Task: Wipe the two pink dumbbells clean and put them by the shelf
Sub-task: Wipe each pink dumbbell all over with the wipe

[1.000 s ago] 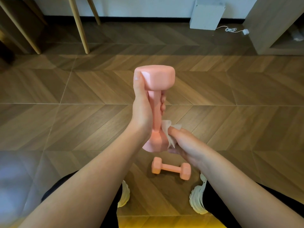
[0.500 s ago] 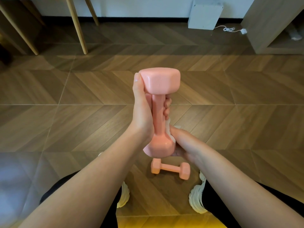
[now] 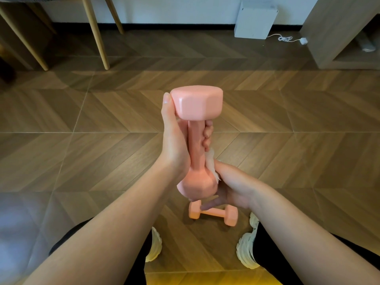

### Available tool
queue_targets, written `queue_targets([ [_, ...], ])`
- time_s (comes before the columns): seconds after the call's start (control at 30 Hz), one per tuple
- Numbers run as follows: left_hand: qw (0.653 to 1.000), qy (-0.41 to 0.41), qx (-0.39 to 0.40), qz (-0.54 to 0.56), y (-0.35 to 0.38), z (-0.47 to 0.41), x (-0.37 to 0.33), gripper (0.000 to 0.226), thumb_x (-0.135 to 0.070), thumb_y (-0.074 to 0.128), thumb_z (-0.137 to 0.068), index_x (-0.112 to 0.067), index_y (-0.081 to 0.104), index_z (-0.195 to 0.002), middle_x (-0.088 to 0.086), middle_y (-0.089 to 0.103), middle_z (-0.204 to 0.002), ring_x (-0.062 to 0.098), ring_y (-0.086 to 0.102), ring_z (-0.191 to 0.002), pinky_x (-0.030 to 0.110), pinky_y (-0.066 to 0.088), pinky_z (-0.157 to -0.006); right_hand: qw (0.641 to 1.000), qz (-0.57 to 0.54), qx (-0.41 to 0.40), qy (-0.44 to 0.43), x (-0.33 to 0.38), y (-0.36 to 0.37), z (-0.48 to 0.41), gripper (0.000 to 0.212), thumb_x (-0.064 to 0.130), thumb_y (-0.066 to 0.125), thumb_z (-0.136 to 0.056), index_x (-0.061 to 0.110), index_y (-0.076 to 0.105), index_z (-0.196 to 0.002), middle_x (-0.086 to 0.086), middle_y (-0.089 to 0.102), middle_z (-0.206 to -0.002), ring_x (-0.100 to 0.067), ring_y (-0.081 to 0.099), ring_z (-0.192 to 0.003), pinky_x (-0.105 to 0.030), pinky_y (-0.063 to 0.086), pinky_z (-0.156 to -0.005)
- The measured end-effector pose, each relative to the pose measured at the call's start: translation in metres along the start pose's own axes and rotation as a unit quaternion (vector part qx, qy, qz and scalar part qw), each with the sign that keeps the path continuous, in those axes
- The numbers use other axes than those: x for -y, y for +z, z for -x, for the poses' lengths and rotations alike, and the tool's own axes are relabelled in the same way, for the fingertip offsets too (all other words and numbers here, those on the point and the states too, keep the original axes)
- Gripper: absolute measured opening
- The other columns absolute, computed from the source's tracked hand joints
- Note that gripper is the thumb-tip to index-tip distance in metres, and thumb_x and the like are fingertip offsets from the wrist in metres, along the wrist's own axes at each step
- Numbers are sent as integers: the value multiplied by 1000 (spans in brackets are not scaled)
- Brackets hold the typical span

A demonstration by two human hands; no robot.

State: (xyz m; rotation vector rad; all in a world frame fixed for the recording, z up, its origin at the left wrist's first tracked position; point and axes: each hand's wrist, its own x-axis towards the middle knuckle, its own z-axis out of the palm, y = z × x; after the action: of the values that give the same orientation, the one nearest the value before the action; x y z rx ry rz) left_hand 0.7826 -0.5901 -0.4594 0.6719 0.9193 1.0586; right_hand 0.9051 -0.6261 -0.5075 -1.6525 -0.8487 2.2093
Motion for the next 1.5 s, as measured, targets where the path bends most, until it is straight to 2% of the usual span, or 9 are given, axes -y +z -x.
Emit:
queue_targets([
  [0.2, 996, 19, -40, -79, -5, -10, 5, 86, -77, 16, -85, -9, 66, -101, 6, 60, -80, 15, 55, -76, 36, 42, -81, 988, -17, -152, -24, 0, 6, -10, 32, 46, 48, -97, 19, 64, -95, -14, 72, -109, -29, 69, -104, -41, 59, -88],
  [0.33, 987, 15, -85, -135, 1, -14, 10, 71, -75, 27, -79, -18, 63, -103, 1, 57, -88, 12, 54, -83, 32, 45, -87, 980, -41, -195, 1, 0, 6, -18, 31, 43, 49, -99, 15, 59, -108, -16, 68, -115, -31, 68, -106, -41, 58, -88],
  [0.53, 983, 18, -113, -142, -1, -13, 7, 68, -75, 30, -78, -15, 60, -87, -1, 57, -77, 12, 54, -72, 29, 45, -75, 981, -34, -190, -19, -2, 9, -19, 24, 39, 48, -99, 17, 56, -106, -11, 67, -104, -28, 67, -94, -44, 56, -92],
  [0.67, 988, 24, -100, -113, -3, -13, 5, 70, -77, 28, -78, -16, 61, -76, -2, 59, -70, 16, 52, -71, 37, 42, -79, 984, -18, -178, -10, 1, 9, -18, 29, 44, 49, -98, 17, 59, -101, -16, 67, -108, -30, 66, -100, -38, 56, -80],
  [0.77, 992, 27, -84, -86, -4, -13, 5, 71, -75, 28, -80, -14, 65, -81, 0, 58, -68, 16, 50, -65, 37, 40, -77, 988, -23, -151, 0, 1, 9, -17, 35, 42, 48, -99, 12, 60, -113, -15, 69, -111, -31, 66, -105, -35, 56, -77],
  [0.9, 995, 31, -79, -55, -6, -13, -1, 74, -70, 19, -96, -10, 62, -92, 1, 55, -67, 15, 48, -61, 30, 41, -67, 991, -44, -121, -30, 0, 5, -11, 19, 34, 49, -100, 17, 58, -99, -11, 64, -101, -26, 63, -94, -42, 55, -88],
  [1.2, 998, 31, -44, -36, -3, -12, 5, 75, -72, 27, -81, -8, 64, -95, 4, 56, -66, 16, 49, -59, 32, 41, -63, 988, 30, -147, -34, -1, 2, -13, 27, 42, 44, -100, 19, 58, -99, -9, 68, -97, -23, 65, -86, -42, 56, -89],
  [1.43, 999, 46, 18, 9, -6, -8, 1, 82, -68, 21, -92, 0, 61, -116, 12, 50, -70, 20, 44, -59, 32, 39, -59, 989, 31, -141, -28, 4, 3, -9, 39, 52, 45, -98, 17, 62, -98, -8, 71, -93, -24, 67, -85, -44, 59, -87],
  [1.5, 999, 30, 29, 30, -7, -8, -1, 84, -70, 17, -93, -1, 63, -108, 11, 49, -68, 20, 43, -58, 32, 38, -59, 993, 7, -111, -33, 5, 1, -5, 37, 49, 46, -99, 17, 65, -101, -9, 72, -95, -26, 68, -89, -46, 59, -85],
])
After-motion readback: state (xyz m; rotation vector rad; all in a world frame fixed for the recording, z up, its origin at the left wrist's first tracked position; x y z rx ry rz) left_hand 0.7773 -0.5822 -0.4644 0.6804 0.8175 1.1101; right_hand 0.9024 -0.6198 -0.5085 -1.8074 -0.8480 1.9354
